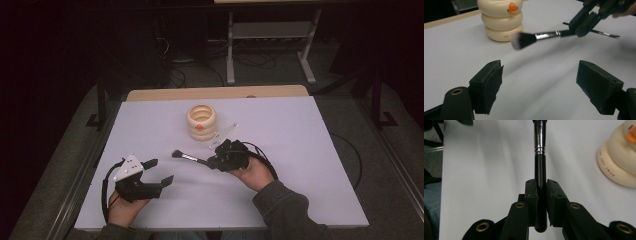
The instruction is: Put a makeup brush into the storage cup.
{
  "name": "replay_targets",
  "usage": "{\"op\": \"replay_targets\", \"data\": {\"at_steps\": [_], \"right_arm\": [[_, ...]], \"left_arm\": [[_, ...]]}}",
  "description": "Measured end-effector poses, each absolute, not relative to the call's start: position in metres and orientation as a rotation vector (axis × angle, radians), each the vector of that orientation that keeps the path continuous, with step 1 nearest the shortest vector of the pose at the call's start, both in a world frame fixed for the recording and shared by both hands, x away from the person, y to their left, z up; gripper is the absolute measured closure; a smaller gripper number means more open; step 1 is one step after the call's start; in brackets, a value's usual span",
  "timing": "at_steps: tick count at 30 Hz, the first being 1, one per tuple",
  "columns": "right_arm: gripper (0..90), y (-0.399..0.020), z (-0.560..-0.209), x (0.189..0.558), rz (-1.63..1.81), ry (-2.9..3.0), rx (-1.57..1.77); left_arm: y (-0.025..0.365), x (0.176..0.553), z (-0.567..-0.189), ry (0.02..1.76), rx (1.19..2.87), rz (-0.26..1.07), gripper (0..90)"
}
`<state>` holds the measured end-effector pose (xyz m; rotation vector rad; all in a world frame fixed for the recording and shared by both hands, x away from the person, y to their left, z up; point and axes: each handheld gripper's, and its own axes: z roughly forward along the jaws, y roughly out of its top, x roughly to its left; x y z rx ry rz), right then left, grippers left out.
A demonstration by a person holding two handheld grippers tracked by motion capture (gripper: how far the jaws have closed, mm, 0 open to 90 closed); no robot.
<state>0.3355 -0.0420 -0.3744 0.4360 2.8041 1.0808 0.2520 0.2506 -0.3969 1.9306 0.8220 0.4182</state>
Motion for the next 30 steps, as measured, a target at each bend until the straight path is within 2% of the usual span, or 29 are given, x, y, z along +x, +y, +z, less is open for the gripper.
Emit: {"op": "replay_targets", "data": {"at_steps": [5,14,27,30], "right_arm": [[79.0,-0.050,-0.364,0.329,1.140,2.772,0.449],[78.9,-0.054,-0.350,0.311,1.236,2.732,0.394],[78.9,-0.060,-0.363,0.301,1.343,2.712,0.339],[78.9,-0.059,-0.370,0.299,1.343,2.708,0.328]], "left_arm": [[0.244,0.255,-0.398,0.796,1.933,0.378,22.8],[0.216,0.268,-0.389,0.726,1.888,0.162,33.5],[0.211,0.278,-0.389,0.738,1.812,0.021,44.3],[0.211,0.279,-0.390,0.739,1.794,-0.009,50.6]]}}
